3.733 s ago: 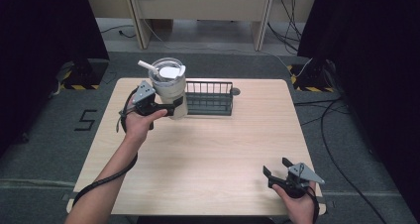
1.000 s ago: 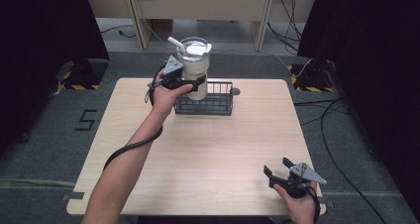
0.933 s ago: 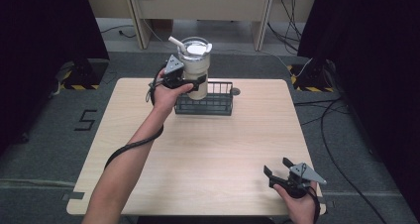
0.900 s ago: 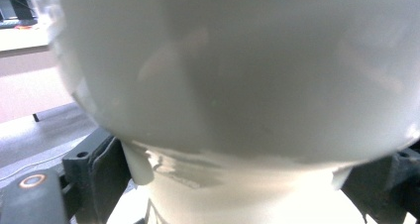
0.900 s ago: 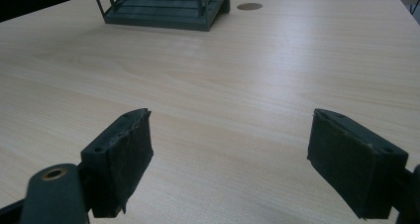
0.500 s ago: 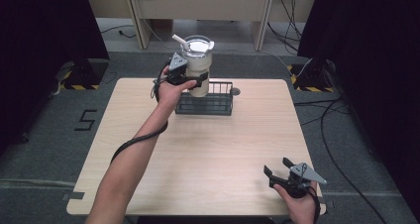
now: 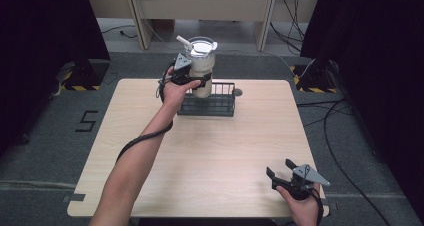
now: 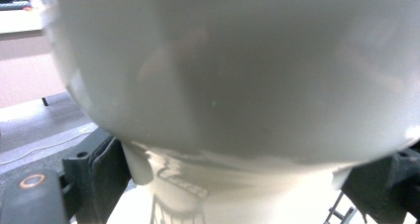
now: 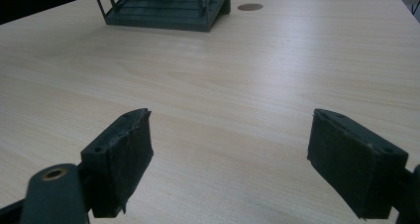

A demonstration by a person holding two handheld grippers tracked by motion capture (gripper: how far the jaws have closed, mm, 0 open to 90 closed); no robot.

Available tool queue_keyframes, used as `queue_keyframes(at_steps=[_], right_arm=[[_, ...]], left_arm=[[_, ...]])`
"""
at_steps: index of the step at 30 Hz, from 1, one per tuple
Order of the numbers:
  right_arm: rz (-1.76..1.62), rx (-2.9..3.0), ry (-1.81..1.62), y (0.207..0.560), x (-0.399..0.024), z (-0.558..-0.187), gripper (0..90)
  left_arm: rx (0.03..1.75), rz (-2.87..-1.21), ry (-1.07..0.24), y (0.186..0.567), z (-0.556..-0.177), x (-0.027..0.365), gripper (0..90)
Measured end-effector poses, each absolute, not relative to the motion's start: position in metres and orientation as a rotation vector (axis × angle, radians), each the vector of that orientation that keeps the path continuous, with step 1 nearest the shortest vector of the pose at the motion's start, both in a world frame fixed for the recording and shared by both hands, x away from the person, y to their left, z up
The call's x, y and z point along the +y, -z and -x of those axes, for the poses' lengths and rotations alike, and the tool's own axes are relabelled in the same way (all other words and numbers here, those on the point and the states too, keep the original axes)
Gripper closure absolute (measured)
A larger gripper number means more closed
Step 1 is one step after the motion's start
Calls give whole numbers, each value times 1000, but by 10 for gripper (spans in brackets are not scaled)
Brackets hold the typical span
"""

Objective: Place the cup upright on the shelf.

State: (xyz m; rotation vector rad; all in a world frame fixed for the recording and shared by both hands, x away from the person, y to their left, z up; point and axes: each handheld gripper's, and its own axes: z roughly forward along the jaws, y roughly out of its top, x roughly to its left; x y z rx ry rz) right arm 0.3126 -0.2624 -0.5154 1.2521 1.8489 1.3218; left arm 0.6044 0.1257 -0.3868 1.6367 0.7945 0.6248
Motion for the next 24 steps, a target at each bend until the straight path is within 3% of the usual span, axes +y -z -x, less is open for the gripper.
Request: queue_keyframes(at_steps=[24], right_arm=[[-1253,1853,-1327,515,-263,-312,177]], left_arm=[[861,-1657,-597,416,-615,118,103]])
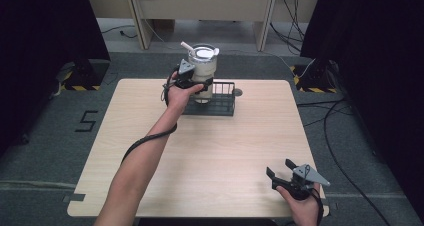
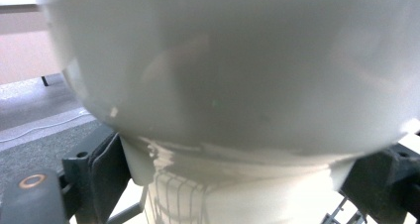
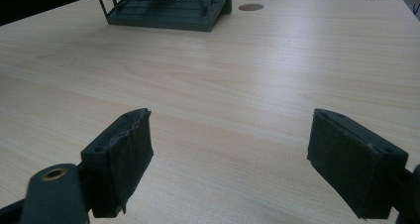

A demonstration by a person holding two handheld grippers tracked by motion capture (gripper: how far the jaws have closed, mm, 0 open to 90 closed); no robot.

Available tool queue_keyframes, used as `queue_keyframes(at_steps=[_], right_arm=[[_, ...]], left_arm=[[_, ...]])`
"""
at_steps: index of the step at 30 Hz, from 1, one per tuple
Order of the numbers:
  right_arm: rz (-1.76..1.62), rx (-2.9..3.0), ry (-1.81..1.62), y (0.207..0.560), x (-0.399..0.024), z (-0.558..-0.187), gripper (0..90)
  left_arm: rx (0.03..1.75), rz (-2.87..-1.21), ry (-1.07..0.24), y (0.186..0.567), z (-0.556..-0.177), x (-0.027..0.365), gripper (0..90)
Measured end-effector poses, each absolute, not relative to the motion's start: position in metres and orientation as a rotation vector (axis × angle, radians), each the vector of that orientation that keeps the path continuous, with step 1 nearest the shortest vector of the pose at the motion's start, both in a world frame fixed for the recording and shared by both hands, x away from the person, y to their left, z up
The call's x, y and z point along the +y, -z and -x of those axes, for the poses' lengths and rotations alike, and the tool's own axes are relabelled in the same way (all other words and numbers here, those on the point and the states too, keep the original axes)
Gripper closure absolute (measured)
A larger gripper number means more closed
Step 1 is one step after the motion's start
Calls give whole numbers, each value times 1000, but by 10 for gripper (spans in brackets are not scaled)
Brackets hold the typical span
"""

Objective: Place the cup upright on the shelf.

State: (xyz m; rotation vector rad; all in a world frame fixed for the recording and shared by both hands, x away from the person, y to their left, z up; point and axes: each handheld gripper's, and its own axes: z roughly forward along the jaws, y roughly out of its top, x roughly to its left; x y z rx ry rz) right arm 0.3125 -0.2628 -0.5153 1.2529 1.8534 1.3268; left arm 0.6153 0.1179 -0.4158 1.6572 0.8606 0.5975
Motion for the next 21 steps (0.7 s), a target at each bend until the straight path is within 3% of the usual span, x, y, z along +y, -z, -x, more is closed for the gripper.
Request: queue_keyframes(at_steps=[21], right_arm=[[-1244,1856,-1324,515,-263,-313,177]], left_arm=[[861,-1666,-578,428,-615,118,99]])
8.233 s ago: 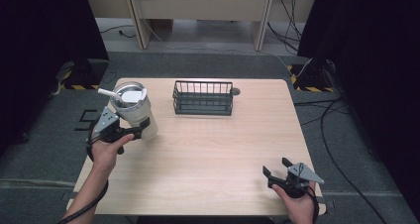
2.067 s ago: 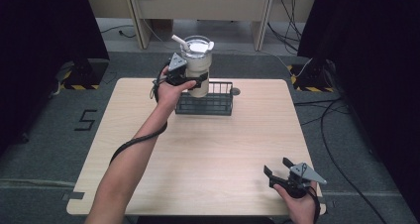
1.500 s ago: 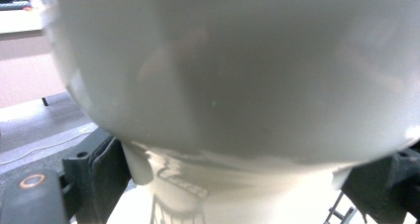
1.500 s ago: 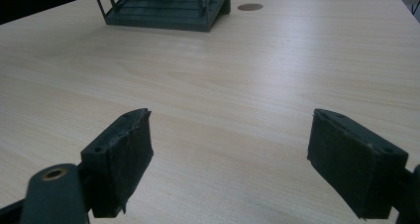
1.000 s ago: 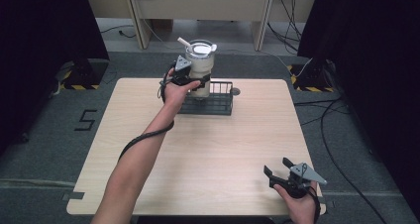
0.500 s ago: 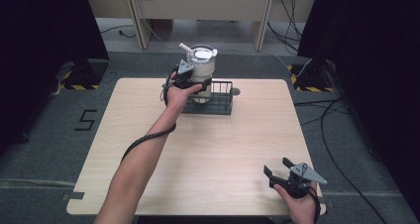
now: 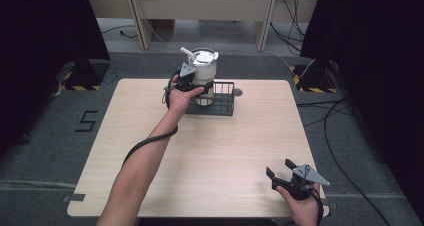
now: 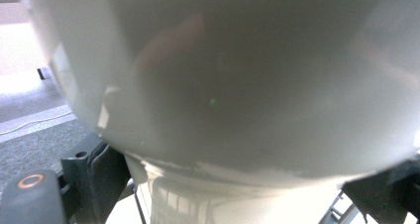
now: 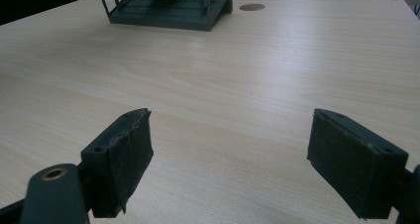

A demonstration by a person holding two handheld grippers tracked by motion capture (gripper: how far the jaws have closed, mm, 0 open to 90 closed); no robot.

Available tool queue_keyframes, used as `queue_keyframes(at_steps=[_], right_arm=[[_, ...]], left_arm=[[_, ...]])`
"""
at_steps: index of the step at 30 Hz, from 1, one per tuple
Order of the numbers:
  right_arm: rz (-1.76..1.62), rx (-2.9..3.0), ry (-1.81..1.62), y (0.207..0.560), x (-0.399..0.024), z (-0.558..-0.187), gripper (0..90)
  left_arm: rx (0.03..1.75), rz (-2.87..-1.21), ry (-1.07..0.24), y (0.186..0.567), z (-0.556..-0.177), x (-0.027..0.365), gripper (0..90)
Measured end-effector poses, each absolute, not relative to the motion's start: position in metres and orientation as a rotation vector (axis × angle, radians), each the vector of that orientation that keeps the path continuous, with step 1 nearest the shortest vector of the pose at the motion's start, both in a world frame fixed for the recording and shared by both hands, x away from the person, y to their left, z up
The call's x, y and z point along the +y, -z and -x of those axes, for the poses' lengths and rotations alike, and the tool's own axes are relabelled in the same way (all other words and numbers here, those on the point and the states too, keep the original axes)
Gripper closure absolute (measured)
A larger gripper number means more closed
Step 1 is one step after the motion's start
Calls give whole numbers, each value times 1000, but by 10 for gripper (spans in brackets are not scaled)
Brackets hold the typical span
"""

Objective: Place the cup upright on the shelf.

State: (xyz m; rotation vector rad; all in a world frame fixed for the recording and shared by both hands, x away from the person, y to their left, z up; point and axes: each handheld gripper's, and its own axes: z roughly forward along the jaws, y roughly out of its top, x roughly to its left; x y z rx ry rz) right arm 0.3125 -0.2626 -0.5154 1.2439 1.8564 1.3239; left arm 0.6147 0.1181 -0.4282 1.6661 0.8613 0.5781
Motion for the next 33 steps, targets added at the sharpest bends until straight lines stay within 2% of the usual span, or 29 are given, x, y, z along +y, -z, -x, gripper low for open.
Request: queue_keyframes(at_steps=[33], right_arm=[[-1235,1867,-1310,515,-261,-312,177]], left_arm=[[826,-1662,-595,432,-606,123,89]])
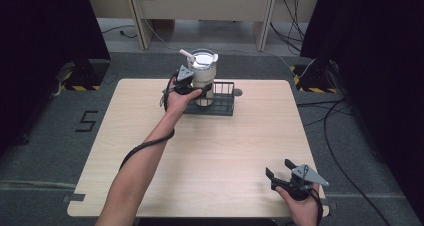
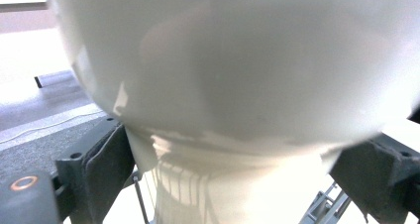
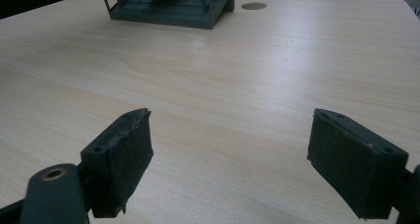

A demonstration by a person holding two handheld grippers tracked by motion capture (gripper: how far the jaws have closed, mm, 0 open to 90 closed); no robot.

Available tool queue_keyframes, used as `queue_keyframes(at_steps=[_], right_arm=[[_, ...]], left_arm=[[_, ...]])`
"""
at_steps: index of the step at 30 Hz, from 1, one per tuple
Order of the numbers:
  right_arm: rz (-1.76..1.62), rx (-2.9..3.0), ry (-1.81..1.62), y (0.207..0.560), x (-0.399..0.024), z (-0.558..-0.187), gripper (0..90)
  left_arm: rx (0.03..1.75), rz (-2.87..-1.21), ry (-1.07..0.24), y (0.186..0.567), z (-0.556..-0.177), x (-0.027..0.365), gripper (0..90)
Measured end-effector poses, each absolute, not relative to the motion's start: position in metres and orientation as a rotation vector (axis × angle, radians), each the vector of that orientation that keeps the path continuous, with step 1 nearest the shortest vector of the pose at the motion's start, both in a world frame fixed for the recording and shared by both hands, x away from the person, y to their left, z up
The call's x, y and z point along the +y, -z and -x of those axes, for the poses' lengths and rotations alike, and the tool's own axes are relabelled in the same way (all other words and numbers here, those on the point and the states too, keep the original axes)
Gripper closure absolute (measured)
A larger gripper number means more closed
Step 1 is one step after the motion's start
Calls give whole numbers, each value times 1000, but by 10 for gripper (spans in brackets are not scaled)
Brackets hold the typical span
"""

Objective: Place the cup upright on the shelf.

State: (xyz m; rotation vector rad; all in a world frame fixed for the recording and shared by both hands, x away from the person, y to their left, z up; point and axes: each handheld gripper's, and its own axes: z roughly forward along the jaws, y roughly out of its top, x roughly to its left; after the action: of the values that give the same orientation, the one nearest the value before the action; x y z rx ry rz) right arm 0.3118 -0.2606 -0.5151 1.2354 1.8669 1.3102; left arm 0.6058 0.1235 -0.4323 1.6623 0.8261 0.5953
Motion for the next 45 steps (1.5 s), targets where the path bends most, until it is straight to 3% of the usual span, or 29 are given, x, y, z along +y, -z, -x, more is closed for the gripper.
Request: queue_keyframes(at_steps=[17,45], right_arm=[[-1227,1874,-1299,515,-259,-312,177],[-1222,1874,-1287,515,-259,-312,179]], left_arm=[[807,-1662,-611,429,-590,138,142],[763,-1678,-626,425,-543,169,143]])
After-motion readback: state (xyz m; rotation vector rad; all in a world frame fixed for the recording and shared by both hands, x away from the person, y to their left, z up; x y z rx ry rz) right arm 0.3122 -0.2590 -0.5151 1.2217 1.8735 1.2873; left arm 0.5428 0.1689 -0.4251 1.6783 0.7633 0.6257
